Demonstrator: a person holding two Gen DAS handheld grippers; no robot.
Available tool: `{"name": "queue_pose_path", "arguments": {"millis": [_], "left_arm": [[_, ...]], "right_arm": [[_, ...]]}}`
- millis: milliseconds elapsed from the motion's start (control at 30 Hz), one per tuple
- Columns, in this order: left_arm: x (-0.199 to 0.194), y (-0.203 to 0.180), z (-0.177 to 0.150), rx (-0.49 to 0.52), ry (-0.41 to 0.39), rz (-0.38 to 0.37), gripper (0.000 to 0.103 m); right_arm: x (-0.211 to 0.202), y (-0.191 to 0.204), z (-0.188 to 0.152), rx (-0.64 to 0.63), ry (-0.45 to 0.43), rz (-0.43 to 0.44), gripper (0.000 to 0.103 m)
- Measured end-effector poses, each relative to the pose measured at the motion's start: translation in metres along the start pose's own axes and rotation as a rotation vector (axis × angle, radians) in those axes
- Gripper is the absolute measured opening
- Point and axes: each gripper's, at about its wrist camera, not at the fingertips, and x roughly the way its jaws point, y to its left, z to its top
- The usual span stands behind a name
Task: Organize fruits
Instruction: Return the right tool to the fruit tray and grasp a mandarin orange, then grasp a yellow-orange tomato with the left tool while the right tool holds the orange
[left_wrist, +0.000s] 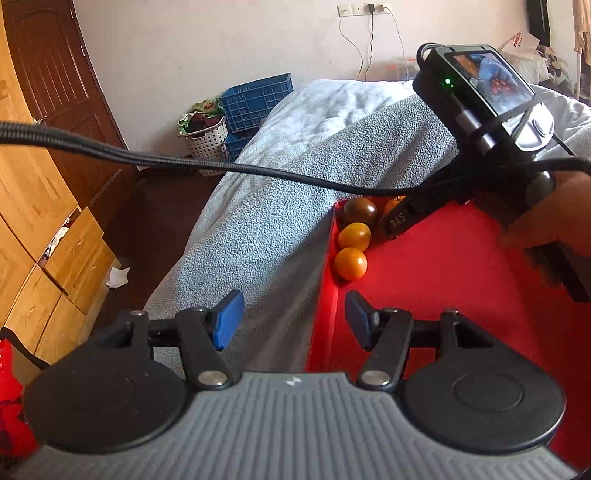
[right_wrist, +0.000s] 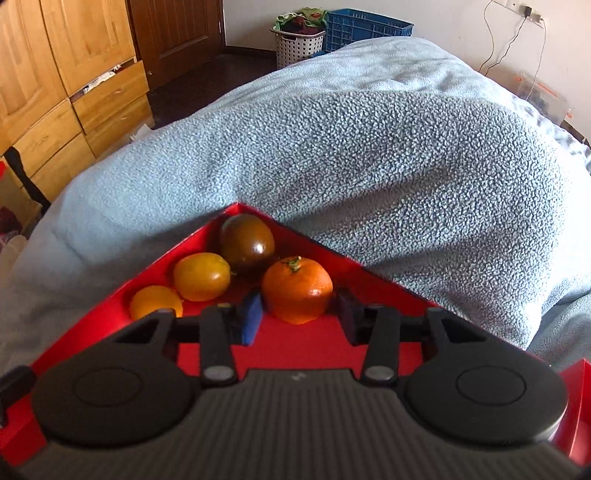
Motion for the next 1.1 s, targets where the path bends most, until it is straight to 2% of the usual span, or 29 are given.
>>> {"name": "queue_pose_path", "arguments": {"millis": [133, 267, 433, 533, 633, 700, 867, 1000, 1033, 1100], "left_arm": [[0.001, -0.003, 0.001, -0.019, 0.004, 0.004, 0.066], [-0.001, -0.015, 0.010, -0.072, 0.008, 0.003, 0.066], [0.015, -0.052, 0.035, -0.133, 0.053, -0.002, 0.066], [0.036, -0.068, 0.044, -0.174, 0.115, -0.032, 0.066], [0.059, -0.080, 0.043, -0.164, 0.161, -0.020, 0.066], [0.077, -0.082, 0.041, -0.157, 0.188, -0.002, 0.066], [0.098, -0.080, 0.047, -0.157, 0.170, 0.062, 0.066], [0.106, -0.088, 0.051, -0.099, 0.130, 0.088, 0.064], [0.107, -0.090, 0.050, -0.090, 0.121, 0.093, 0.062], [0.109, -0.088, 0.049, -0.098, 0.113, 0.100, 0.051]], "right_arm": [[-0.011, 0.000, -0.003, -0.023, -0.016, 0.002, 0.043], [-0.062, -0.016, -0.007, 0.004, -0.115, 0.015, 0.043], [-0.130, -0.065, -0.013, 0.088, -0.242, -0.037, 0.043], [-0.160, -0.091, -0.021, 0.134, -0.284, -0.067, 0.043], [-0.182, -0.109, -0.031, 0.162, -0.322, -0.075, 0.043], [-0.192, -0.115, -0.038, 0.171, -0.343, -0.075, 0.043], [-0.205, -0.118, -0.047, 0.180, -0.376, -0.062, 0.043], [-0.207, -0.113, -0.052, 0.175, -0.380, -0.051, 0.043], [-0.207, -0.111, -0.054, 0.172, -0.379, -0.050, 0.043], [-0.208, -0.105, -0.057, 0.160, -0.379, -0.046, 0.043]]}}
